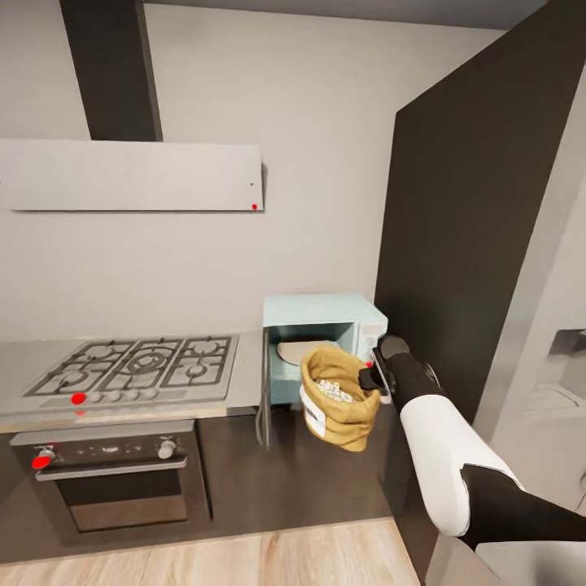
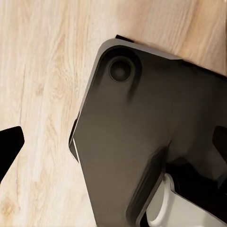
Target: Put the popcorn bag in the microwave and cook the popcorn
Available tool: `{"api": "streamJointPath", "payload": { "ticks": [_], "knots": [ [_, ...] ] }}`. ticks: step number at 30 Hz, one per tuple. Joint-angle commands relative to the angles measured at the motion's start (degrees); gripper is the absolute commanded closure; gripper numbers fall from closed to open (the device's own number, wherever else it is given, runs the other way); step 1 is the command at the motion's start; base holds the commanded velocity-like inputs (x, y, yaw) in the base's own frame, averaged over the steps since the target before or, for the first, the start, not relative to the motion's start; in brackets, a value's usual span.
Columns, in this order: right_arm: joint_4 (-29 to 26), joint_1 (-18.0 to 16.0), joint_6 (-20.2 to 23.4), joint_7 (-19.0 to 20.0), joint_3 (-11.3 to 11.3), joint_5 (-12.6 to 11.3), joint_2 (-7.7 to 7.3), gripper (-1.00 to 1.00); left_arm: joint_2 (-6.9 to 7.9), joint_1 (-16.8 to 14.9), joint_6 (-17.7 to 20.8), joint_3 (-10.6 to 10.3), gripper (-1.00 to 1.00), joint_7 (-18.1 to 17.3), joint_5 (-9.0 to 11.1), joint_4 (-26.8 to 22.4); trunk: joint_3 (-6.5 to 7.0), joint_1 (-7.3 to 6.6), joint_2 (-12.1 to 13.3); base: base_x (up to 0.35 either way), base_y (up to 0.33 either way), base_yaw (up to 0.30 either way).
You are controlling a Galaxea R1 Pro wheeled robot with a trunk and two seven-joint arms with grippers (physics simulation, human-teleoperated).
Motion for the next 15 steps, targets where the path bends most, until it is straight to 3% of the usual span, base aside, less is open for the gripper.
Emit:
{"api": "streamJointPath", "payload": {
  "ticks": [1,15],
  "knots": [
    [-0.1,0.0,0.1,0.5,-0.3,0.6,0.13,1.00,-0.01,0.0,-0.2,-0.1,-1.00,0.1,0.6,0.0,-0.02,0.05,0.0,0.322,0.000,0.000],
    [-0.1,0.0,0.1,0.3,-0.4,0.6,1.19,1.00,0.07,0.0,-0.2,-0.1,-1.00,0.1,0.6,0.0,-0.02,0.05,0.0,0.322,0.000,0.000]
  ]
}}
